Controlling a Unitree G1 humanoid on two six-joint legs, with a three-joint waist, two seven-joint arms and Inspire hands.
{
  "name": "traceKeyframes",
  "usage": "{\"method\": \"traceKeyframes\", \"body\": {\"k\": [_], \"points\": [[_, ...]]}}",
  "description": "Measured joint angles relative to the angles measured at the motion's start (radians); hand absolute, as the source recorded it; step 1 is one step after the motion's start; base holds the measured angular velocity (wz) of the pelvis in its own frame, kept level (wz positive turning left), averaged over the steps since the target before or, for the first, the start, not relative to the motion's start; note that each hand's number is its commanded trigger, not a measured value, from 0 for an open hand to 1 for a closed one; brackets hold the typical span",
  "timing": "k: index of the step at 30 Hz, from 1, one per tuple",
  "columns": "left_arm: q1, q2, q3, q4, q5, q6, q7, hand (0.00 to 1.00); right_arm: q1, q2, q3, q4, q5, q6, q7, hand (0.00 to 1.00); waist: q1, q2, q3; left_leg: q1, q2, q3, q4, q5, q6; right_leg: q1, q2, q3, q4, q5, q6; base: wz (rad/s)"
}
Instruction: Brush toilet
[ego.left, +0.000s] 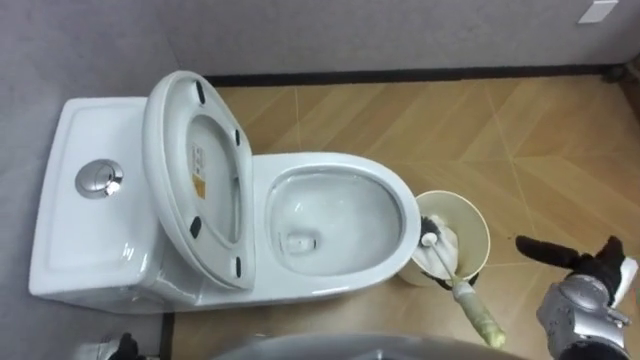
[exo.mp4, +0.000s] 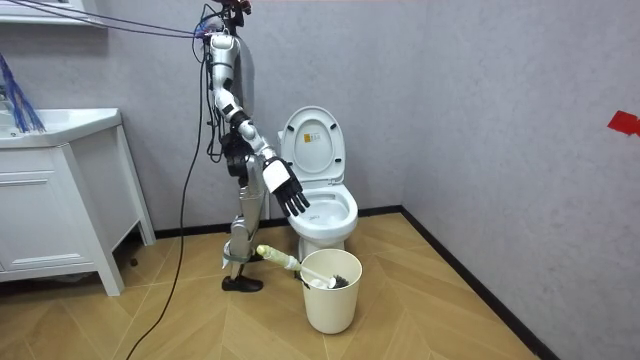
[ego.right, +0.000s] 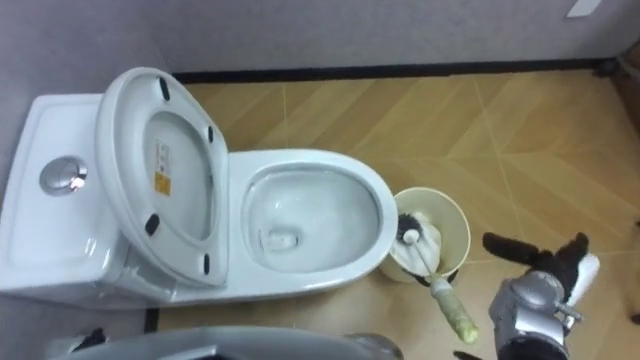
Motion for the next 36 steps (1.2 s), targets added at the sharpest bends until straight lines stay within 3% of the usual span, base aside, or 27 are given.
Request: {"method": "traceKeyframes", "body": {"k": [10,12,15,17,22,26,30,36], "points": [[-0.024,0.031,-0.029,0.007,-0.014,-0.031,-0.005,0.0,-0.029,-0.022,0.087,0.153,-0.099,-0.006,0.082,0.0,0.022,-0.006,0.0044,-0.119,0.001,-0.055,0.068,0.0,0.001,-0.063,-0.004,-0.064,0.018,0.003,-0.005,0.18],[-0.057,0.032,-0.054,0.006,-0.013,-0.033,-0.004,0.0,-0.073,-0.035,0.088,0.248,-0.102,-0.008,0.093,0.0,0.027,0.007,0.0082,-0.192,0.005,-0.069,0.114,-0.003,0.005,-0.116,-0.007,-0.086,0.043,0.003,-0.005,0.28],[-0.097,0.037,-0.112,0.007,-0.041,-0.047,-0.002,0.0,-0.137,-0.058,0.09,0.339,-0.106,-0.011,0.098,0.0,0.036,0.031,0.0171,-0.277,0.005,-0.085,0.156,0.0,0.012,-0.201,-0.007,-0.086,0.09,0.003,-0.006,0.11],[-0.113,0.038,-0.13,0.007,-0.064,-0.052,-0.001,0.0,-0.164,-0.073,0.104,0.37,-0.105,-0.011,0.102,0.0,0.051,0.041,0.017,-0.318,0.003,-0.084,0.164,0.004,0.017,-0.251,-0.012,-0.084,0.126,0.002,-0.006,-0.06],[-0.181,0.047,-0.166,0.013,-0.132,-0.06,0.002,0.0,-0.219,-0.087,0.148,0.438,-0.098,-0.01,0.104,0.0,0.06,0.042,0.0196,-0.44,-0.003,-0.094,0.231,0.009,0.027,-0.382,-0.035,-0.095,0.23,-0.016,-0.01,0.07],[-0.242,0.046,-0.205,0.04,-0.208,-0.077,0.027,0.0,-0.271,-0.092,0.177,0.484,-0.088,-0.011,0.103,0.0,0.076,0.042,0.0275,-0.538,-0.017,-0.095,0.291,0.016,0.038,-0.498,-0.064,-0.09,0.334,-0.042,-0.013,0.05],[-0.277,0.05,-0.229,0.038,-0.222,-0.085,0.065,0.0,-0.289,-0.125,0.216,0.488,-0.048,-0.007,0.103,0.0,0.114,0.057,0.0373,-0.654,-0.019,-0.093,0.371,0.011,0.045,-0.621,-0.083,-0.084,0.426,-0.065,-0.018,-0.01],[-0.291,0.059,-0.267,0.039,-0.314,-0.093,0.095,0.0,-0.353,-0.138,0.246,0.482,-0.026,-0.01,0.115,0.0,0.135,0.06,0.0395,-0.756,-0.031,-0.087,0.414,0.024,0.048,-0.739,-0.118,-0.085,0.517,-0.082,-0.029,0.05]]}}
